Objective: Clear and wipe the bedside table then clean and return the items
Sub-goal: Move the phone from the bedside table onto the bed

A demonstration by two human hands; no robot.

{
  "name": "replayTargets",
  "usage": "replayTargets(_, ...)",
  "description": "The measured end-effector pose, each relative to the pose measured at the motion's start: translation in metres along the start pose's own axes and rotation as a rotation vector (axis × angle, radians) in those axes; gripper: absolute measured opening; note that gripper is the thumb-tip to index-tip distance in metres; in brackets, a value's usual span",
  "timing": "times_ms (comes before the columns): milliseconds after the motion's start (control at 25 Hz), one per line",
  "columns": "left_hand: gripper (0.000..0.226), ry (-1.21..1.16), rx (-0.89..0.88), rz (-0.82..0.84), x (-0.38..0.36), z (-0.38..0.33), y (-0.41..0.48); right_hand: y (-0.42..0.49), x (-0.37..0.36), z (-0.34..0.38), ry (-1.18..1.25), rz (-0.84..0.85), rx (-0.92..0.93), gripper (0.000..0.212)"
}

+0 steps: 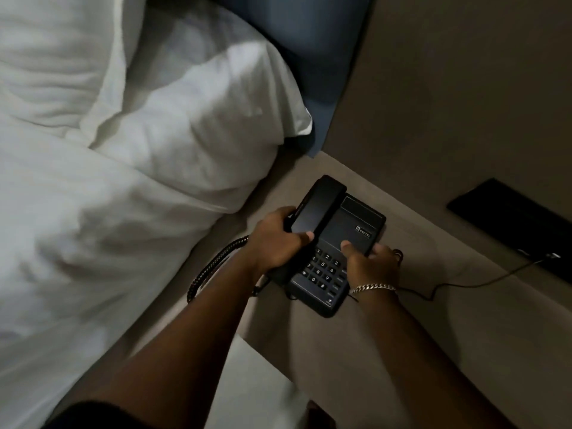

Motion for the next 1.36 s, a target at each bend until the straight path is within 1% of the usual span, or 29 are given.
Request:
replayTargets(80, 0.056, -0.055, -0.001, 0.001, 0.001, -0.003, -0.016, -0.01, -0.001, 0.003, -0.014, 0.056, 0.061, 0.051)
replayTargets(200, 0.056, -0.151, -0.001, -0.093, 0.015, 0.0, -0.049, -0.03, 0.005, 0.019, 0.073, 0.064, 0.142, 0.043)
replayTargets(280, 0.056, -0.224, 0.004, -0.192, 0.034, -0.001, -0.084, -0.055, 0.008, 0.039, 0.138, 0.108, 0.165, 0.043)
replayTargets(400, 0.055, -0.333, 0.014, -0.41, 0.091, 0.002, -0.145, -0.108, 0.002, 0.09, 0.197, 0.194, 0.263, 0.033)
replayTargets(480, 0.057, -0.38, 0.038, -0.525, 0.132, 0.006, -0.18, -0.146, -0.01, 0.128, 0.281, 0.272, 0.253, 0.034)
replayTargets(600, 0.061, -0.4, 0.074, -0.694, 0.204, 0.02, -0.234, -0.203, -0.06, 0.177, 0.374, 0.445, 0.225, 0.035)
replayTargets(680, 0.057, -0.397, 0.097, -0.781, 0.251, 0.033, -0.261, -0.238, -0.103, 0.2, 0.359, 0.57, 0.229, 0.039)
replayTargets(760, 0.056, -0.397, 0.145, -0.859, 0.295, 0.062, -0.287, -0.271, -0.153, 0.214, 0.326, 0.687, 0.248, 0.04)
replayTargets(840, 0.058, -0.374, 0.193, -0.891, 0.329, 0.087, -0.306, -0.299, -0.197, 0.223, 0.268, 0.74, 0.281, 0.039)
replayTargets(1000, 0.052, -0.373, 0.269, -0.939, 0.376, 0.137, -0.328, -0.345, -0.268, 0.225, 0.122, 0.746, 0.331, 0.036)
replayTargets(1120, 0.052, -0.408, 0.264, -0.933, 0.393, 0.166, -0.325, -0.357, -0.304, 0.223, 0.08, 0.72, 0.329, 0.029)
replayTargets(1240, 0.052, -0.409, 0.243, -0.924, 0.4, 0.18, -0.313, -0.359, -0.323, 0.222, 0.053, 0.68, 0.353, 0.027)
replayTargets(1320, 0.051, -0.359, 0.276, -0.971, 0.402, 0.181, -0.312, -0.358, -0.324, 0.221, 0.035, 0.662, 0.374, 0.025)
replayTargets(1360, 0.051, -0.291, 0.307, -1.022, 0.402, 0.176, -0.315, -0.356, -0.319, 0.219, 0.042, 0.654, 0.374, 0.023)
Point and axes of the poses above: each hand's wrist, its own y-axis towards the middle knuckle, its own x-axis out of the back of the hand, z = x × y, the point moved 8 cm from there along y, towards the middle knuckle, and after that the axes turned 9 degrees about y, right-handed, at the moved point
